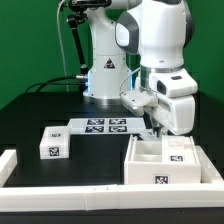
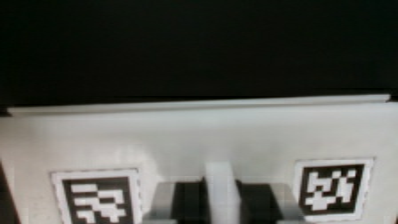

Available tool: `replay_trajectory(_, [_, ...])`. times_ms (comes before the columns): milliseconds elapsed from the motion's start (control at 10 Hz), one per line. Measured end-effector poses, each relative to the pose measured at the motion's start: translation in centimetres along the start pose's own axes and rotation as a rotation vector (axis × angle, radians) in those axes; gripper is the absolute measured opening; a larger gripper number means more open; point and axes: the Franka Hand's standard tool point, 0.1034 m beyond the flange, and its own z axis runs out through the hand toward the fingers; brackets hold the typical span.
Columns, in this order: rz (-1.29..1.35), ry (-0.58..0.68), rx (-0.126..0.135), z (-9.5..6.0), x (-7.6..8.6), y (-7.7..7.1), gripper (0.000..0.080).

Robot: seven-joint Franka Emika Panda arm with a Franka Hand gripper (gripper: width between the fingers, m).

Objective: Assemble cabinet

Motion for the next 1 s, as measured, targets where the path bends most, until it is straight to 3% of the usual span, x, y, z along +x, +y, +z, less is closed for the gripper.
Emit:
replay_trajectory(700, [0.236,-0.036,-0.032,-3.2,-1.7,-2.2,0.0068])
replay_trajectory(900, [0.257,-0.047,-0.038,-4.0,-3.9,-2.2,0.0068])
replay_trajectory(1000, [0.258,-0.045,-0.035,-3.8,-3.8,-2.3,0.0068])
